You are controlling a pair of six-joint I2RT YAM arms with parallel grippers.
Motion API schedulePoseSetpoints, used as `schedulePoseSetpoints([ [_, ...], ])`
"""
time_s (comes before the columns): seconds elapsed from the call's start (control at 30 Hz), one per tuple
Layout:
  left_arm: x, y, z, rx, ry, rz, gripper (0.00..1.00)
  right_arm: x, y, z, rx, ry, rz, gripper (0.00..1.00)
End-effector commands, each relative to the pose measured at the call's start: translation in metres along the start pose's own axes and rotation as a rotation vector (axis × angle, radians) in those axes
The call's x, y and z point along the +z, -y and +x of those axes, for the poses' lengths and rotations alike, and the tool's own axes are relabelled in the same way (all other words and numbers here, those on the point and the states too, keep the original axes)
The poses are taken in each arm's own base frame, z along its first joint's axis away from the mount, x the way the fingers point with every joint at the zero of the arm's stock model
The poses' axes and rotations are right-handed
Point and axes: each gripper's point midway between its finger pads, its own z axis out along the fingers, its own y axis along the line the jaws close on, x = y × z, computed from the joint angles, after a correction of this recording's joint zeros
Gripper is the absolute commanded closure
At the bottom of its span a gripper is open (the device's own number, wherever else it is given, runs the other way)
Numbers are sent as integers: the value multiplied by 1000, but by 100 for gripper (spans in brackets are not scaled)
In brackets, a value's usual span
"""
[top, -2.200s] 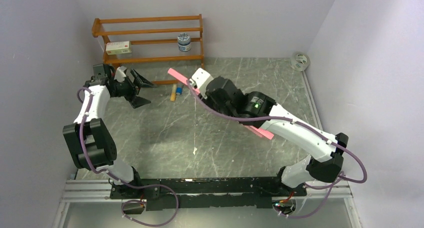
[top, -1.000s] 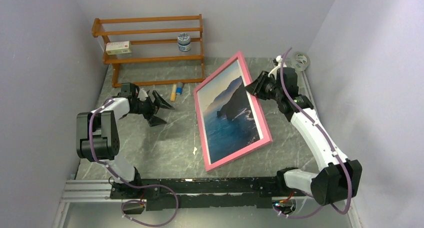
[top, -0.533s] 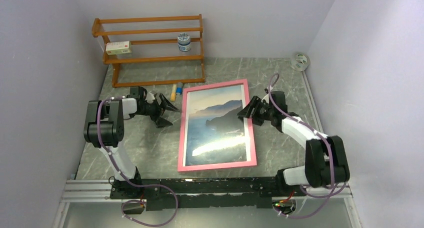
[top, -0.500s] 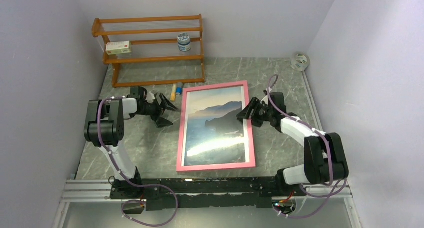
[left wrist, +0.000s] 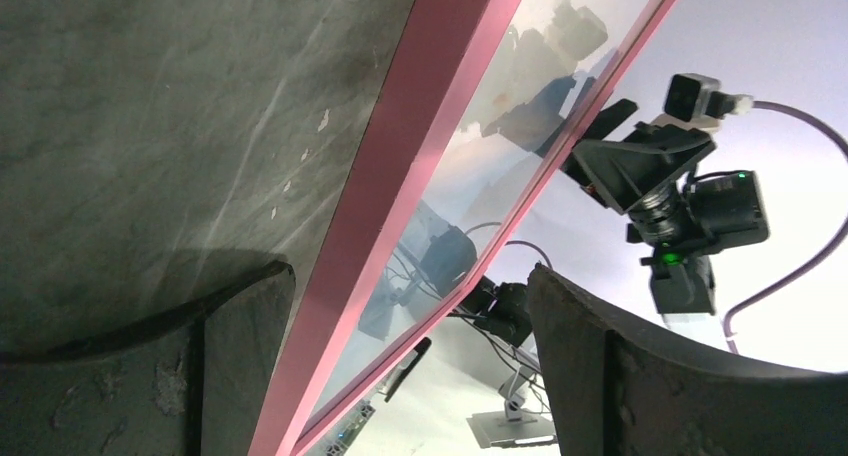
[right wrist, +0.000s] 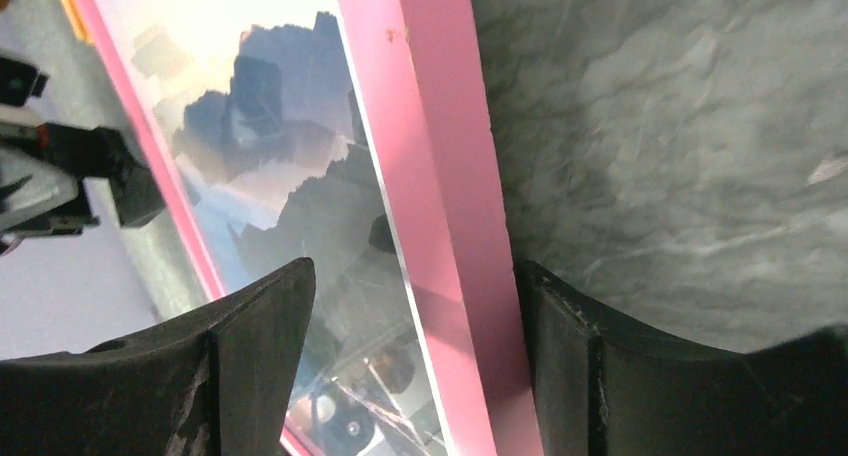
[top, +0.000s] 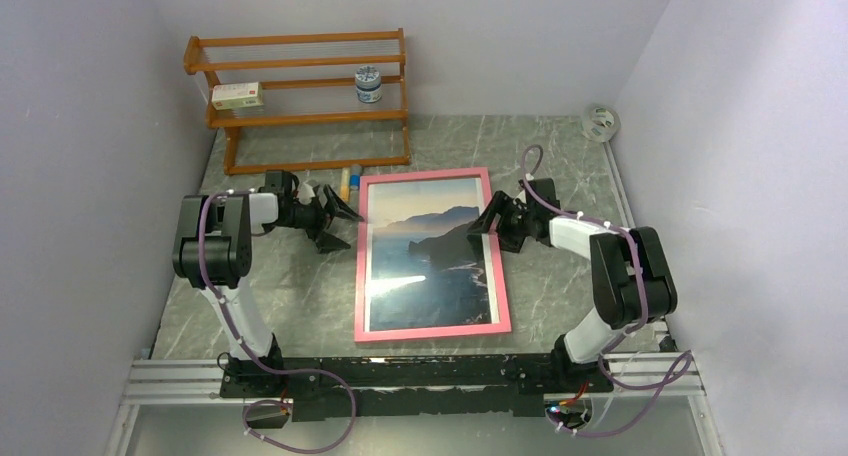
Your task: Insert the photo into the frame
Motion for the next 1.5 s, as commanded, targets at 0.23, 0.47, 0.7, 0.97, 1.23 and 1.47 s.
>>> schedulePoseSetpoints([
  [0.23,-12,-25,-22,96,117,-243,6,-21,34,-46,-25,128,355,21],
  [0.47,-45,-2,-26,208,200,-319,6,-59,26,-71,-31,248,486,21],
  [0.7,-107,37,-21,342,380,-413,6,-112,13,-92,-18,332,632,20],
  [0.97,-198,98,15,519,675,-426,6,-176,-24,-99,-73,418,622,27],
  [1.23,-277,129,92,631,917,-374,6,-282,-62,-85,-135,695,517,20],
  [1.47,-316,123,162,659,1002,-347,6,-368,-94,-47,-177,816,348,3],
])
